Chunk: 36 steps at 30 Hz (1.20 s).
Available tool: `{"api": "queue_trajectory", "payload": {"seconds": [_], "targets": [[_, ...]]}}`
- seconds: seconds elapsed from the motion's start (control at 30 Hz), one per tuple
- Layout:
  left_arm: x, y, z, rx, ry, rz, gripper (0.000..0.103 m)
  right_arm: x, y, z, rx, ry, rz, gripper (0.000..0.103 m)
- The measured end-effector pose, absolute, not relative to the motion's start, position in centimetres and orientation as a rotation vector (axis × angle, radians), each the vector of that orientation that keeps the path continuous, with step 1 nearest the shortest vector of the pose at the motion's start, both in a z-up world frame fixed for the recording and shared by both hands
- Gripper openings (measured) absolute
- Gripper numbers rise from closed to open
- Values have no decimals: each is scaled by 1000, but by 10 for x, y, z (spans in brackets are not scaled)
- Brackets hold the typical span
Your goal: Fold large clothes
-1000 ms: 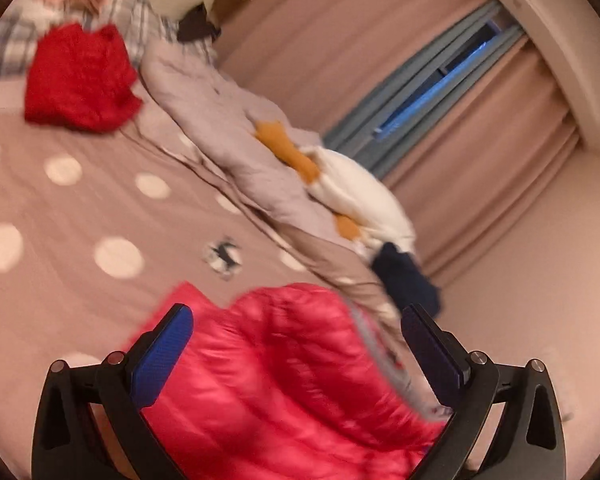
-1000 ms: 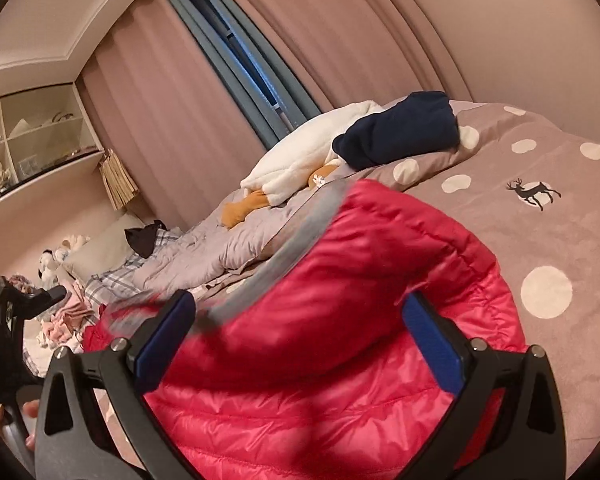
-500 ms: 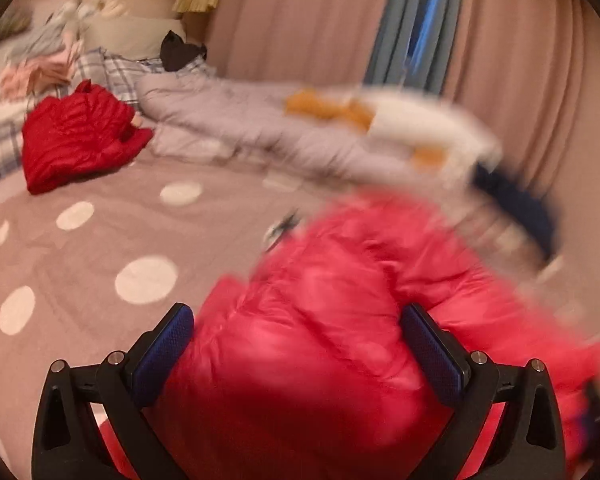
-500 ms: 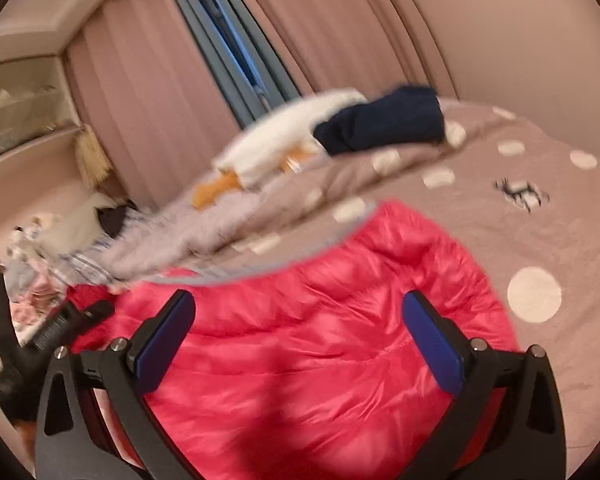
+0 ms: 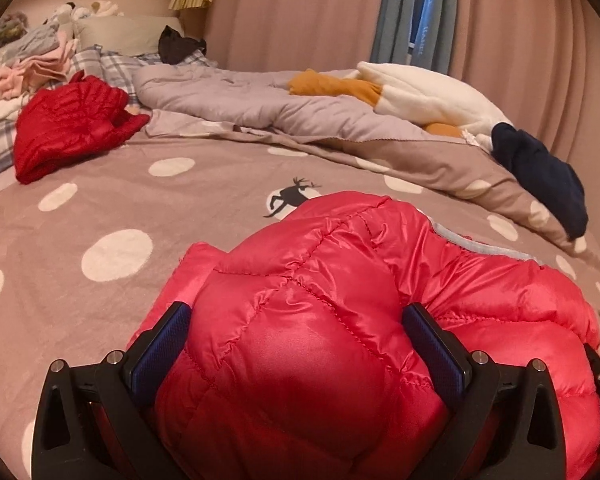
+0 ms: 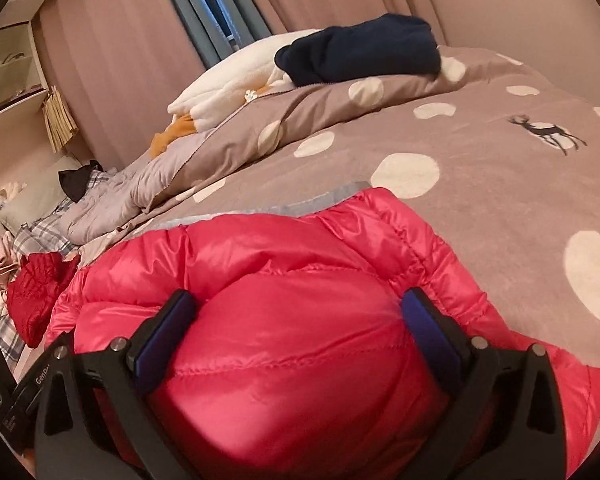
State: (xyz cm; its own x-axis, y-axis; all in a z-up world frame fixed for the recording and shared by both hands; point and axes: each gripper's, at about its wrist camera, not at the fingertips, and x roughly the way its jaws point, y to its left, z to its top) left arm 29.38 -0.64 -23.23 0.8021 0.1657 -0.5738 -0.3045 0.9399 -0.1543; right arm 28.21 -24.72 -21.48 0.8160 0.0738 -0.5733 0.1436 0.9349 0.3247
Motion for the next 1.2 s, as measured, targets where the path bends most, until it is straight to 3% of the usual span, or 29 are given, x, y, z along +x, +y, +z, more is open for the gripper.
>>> {"api": "queue_trajectory", "payload": {"seconds": [0.4,0.53,0.63,0.83,0.97,1.2], "targets": [[287,4,-224,-255,635,193,103,257,-227,-197,299,617,-128,103],[245,30,-206,-342,581,200,103,216,-208,-168,304,516,-59,103],[214,52,-196,-381,543,219,103,209,-196,-161,290,539,-61,103],[198,84,-222,-462,666,229,103,210,-162,-187,143,640,-108,103],[189,100,-259,-671,726,110,103,221,-150,-210,14,752,-133,103],[202,74,-254,-589,770,10,103,244,-145,-231,-86,811,-181,103]]}}
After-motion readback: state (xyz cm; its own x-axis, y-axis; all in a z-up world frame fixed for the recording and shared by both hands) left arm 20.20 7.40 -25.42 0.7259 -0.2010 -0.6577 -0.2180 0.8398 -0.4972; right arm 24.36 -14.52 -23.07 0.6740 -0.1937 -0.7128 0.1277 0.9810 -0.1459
